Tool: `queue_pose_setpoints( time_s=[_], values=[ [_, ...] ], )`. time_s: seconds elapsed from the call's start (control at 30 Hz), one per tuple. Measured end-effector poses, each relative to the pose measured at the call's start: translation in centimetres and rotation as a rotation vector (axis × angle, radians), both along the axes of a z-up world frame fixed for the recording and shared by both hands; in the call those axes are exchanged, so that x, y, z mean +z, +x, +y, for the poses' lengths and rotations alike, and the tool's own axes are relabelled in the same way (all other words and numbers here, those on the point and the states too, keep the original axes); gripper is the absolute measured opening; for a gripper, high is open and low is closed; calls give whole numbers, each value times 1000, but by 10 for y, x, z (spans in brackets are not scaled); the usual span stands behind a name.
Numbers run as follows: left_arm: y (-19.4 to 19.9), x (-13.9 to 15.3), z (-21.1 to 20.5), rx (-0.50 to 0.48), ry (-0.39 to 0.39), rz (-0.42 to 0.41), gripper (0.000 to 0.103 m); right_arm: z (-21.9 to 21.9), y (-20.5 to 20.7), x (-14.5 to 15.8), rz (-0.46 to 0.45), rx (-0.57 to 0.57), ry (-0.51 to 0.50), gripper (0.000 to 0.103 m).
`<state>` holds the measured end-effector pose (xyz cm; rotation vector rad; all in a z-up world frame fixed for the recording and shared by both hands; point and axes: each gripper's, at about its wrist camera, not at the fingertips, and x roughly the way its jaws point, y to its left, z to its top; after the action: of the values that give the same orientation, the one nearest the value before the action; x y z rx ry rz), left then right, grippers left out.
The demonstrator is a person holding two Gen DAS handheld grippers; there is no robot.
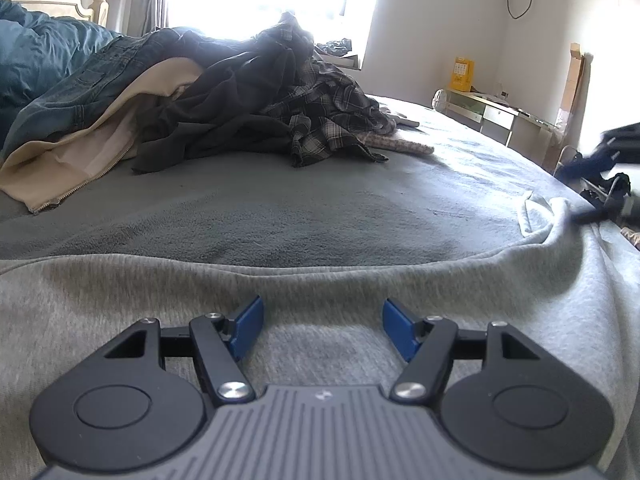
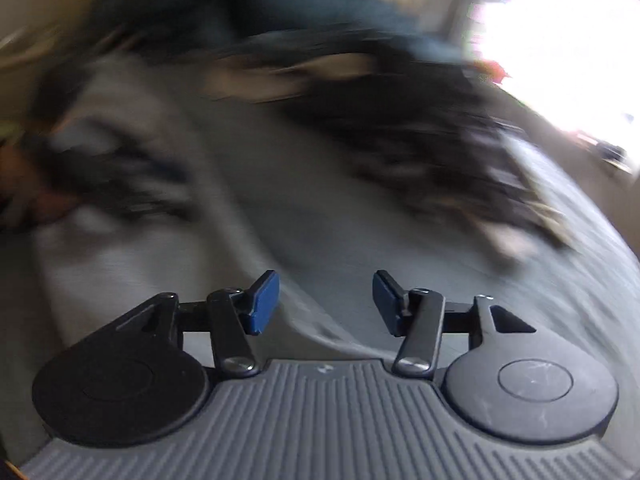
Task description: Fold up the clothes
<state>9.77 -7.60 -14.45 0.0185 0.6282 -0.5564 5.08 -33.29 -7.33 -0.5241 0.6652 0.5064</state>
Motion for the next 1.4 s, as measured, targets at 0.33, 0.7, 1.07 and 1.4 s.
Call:
queue_pose_setpoints(
  time_s=[0.33, 0.7, 1.07, 1.4],
  values=[
    [3, -1, 9, -6, -64, 15, 69, 41, 46, -50, 137, 46, -149, 8],
    [19, 4, -2, 18, -49, 35, 69, 32, 37, -39, -27, -46, -150, 2],
    [17, -2, 1, 2, -70, 21, 72, -8, 53, -23, 137, -114, -187, 33],
    [15, -2, -3, 5, -38, 7, 72, -182, 22, 26, -57, -806, 212, 38]
  ],
)
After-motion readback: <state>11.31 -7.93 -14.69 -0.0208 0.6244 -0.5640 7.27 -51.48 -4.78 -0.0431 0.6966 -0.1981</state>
